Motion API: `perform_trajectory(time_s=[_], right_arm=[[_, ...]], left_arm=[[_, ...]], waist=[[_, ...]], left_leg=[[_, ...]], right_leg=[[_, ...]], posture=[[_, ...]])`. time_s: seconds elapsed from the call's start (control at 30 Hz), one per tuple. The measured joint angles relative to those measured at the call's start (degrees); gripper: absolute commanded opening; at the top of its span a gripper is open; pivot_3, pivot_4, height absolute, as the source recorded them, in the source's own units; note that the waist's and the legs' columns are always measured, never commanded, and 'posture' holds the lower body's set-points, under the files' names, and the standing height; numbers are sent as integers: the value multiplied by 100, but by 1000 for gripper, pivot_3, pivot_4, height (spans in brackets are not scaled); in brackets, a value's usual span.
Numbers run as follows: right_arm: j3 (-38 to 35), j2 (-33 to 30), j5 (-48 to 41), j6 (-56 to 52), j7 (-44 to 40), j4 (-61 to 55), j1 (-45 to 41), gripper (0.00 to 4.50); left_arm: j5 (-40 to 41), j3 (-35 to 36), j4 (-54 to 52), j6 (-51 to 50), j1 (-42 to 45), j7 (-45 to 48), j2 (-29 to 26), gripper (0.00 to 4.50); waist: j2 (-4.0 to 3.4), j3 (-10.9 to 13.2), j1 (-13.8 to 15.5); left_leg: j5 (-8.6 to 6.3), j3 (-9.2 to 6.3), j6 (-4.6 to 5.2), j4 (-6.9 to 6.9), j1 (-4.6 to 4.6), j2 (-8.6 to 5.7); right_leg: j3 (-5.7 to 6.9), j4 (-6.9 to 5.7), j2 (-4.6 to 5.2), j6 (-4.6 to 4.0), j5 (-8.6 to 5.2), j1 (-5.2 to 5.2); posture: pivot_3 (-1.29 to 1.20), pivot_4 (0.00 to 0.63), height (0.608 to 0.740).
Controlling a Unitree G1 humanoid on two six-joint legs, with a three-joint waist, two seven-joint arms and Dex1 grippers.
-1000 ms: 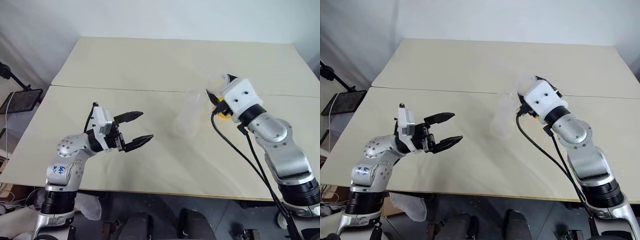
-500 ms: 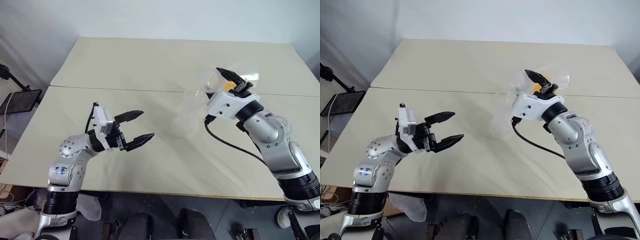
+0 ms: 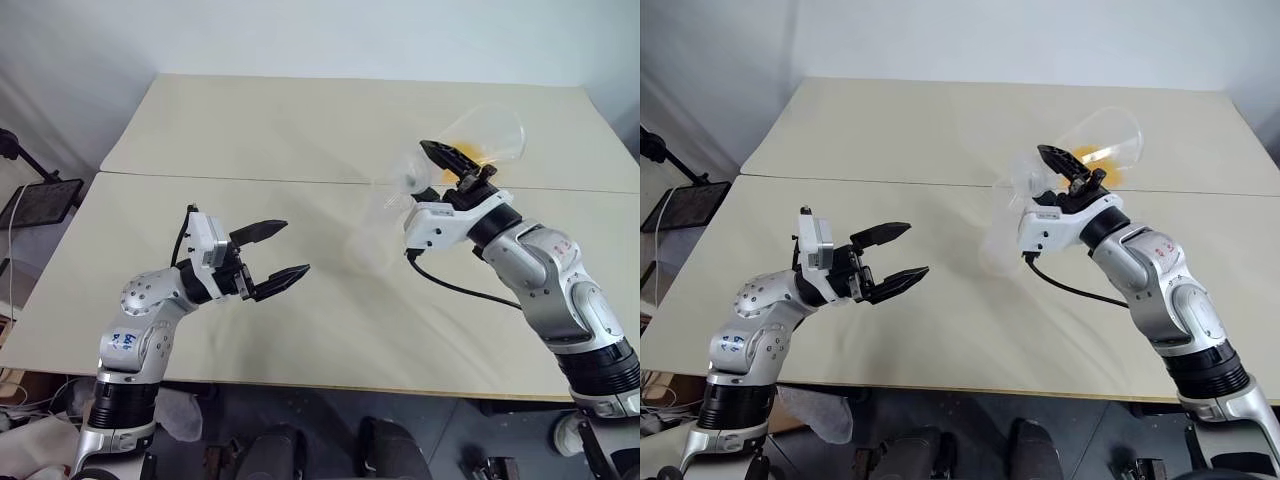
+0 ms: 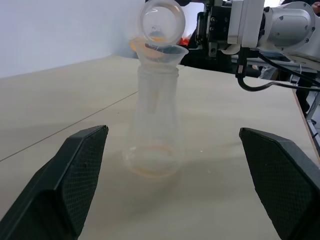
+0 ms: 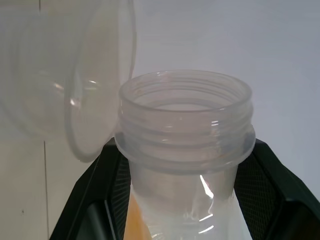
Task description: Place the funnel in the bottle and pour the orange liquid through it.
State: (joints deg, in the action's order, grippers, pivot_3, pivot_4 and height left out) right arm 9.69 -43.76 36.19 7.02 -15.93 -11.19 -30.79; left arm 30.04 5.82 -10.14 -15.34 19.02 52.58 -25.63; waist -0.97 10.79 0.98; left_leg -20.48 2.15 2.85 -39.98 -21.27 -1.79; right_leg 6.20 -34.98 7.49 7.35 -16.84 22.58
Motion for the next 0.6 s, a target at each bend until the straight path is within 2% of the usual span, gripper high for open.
perform_trajectory(time_s=[0.6], right_arm=[[-113, -76, 800, 484, 171, 43, -1, 2439]], left_arm=[[0, -28, 0, 5, 2, -41, 81, 4500]], waist=[[0, 0, -30]], left_leg=[[1, 0, -1, 1, 0, 2]], right_leg=[[-3, 0, -2, 0, 0, -1]], posture=[[0, 150, 740]])
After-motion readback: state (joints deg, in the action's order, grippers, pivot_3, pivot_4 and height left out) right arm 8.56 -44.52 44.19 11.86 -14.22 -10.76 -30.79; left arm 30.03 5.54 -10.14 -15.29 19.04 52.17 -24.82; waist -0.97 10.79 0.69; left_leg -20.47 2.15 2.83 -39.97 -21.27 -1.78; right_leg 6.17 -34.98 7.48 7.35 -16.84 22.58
